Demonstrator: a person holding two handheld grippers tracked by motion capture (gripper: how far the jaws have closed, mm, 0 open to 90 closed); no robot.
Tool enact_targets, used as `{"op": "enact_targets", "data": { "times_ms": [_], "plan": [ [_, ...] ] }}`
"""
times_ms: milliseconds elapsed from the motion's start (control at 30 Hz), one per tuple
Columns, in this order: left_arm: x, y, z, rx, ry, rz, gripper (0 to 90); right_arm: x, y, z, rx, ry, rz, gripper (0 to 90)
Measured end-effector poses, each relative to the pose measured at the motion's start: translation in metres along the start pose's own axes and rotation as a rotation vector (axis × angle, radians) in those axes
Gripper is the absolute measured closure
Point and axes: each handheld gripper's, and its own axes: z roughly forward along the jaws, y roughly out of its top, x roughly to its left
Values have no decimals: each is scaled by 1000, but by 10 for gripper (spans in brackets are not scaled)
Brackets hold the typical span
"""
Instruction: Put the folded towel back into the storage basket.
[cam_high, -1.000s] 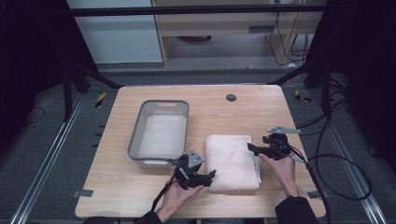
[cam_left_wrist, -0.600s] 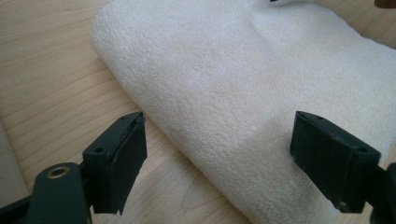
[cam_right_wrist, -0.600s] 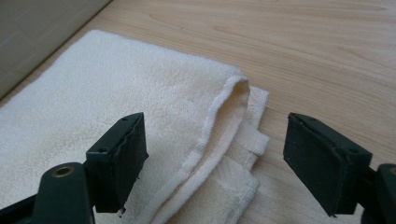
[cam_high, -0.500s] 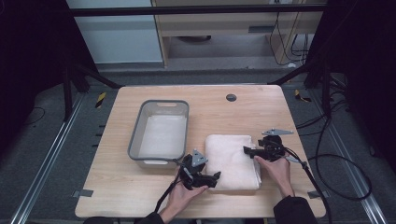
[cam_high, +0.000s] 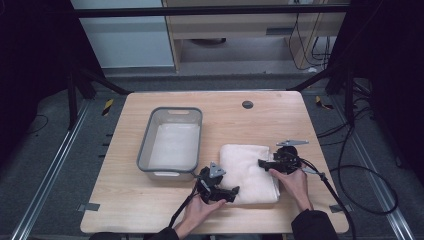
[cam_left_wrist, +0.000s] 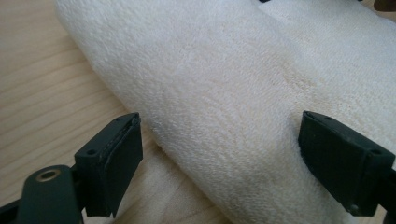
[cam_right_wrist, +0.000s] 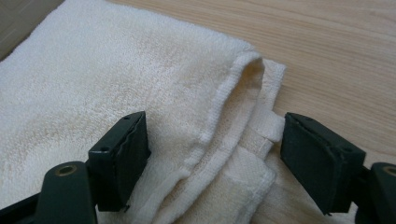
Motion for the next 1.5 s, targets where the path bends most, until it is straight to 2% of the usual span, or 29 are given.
{"op": "enact_targets", "data": {
  "times_ms": [100,200,333,600,733,833,1000,1033,1267,1500],
  "plan": [
    [3,0,3,9,-25,-10,134,0,0,1,9,2,12,237],
    [3,-1,4,12,-23,-3,134,-1,-1,2,15,11,26,238],
    [2,-1,7,14,-26,-17,135,-3,-2,4,17,29,48,246],
    [2,0,9,21,-49,-20,163,-3,-2,4,23,77,59,398],
    [2,0,8,25,-74,-30,229,-3,-1,4,30,104,73,480],
    [2,0,7,26,-91,-49,294,-2,-1,4,27,118,68,540],
    [3,1,6,40,-122,-92,419,-1,0,3,28,134,99,620],
    [3,1,6,39,-126,-93,419,-1,0,3,28,134,99,620],
    [-1,4,1,28,-116,-45,553,-1,1,2,25,138,112,676],
    [0,7,-5,20,-141,-50,611,2,5,-7,6,135,98,690]
  ]
}}
